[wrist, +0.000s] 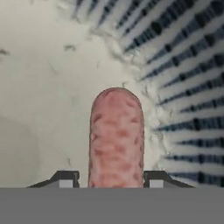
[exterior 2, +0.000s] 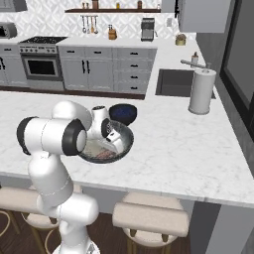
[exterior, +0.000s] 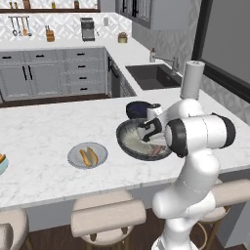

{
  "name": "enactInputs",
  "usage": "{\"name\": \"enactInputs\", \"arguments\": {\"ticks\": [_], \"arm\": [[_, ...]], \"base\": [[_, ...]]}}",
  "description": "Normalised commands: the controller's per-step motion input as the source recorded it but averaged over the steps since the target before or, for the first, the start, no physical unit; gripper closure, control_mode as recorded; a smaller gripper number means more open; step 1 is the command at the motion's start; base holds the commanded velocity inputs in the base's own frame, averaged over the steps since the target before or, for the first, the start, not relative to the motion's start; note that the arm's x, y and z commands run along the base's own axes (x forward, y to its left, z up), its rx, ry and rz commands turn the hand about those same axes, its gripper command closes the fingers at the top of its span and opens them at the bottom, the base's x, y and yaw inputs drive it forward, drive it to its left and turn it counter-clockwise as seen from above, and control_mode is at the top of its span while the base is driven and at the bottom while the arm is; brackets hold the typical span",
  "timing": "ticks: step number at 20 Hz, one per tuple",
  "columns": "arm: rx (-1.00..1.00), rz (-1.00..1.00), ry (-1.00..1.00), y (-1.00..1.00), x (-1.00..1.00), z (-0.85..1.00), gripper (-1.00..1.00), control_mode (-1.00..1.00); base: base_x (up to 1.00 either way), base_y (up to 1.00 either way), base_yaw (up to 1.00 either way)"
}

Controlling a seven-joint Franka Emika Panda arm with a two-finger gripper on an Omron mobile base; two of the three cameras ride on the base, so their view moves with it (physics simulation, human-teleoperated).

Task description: Place one bun and one sausage from the bowl on each plate.

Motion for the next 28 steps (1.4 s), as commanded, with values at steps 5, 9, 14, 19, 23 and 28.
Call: {"name": "enactInputs", "arguments": {"ticks": [5,9,14,19,23,28], "arm": [[0.00,0.00,-0.05,0.04,-0.04,0.13,1.00,-1.00],[0.04,0.00,-0.32,0.10,-0.09,0.96,1.00,-1.00],[0.13,0.03,-0.34,0.82,0.00,1.00,1.00,-1.00],[0.01,0.14,-0.08,1.00,0.03,0.80,1.00,-1.00],[-0.01,0.49,0.12,1.00,-0.02,0.40,1.00,-1.00],[-0.10,0.67,0.14,0.98,-0.23,0.16,1.00,-1.00]], "base": [[0.00,0.00,0.00],[0.00,0.00,0.00],[0.00,0.00,0.00],[0.00,0.00,0.00],[0.00,0.00,0.00],[0.00,0.00,0.00]]}}
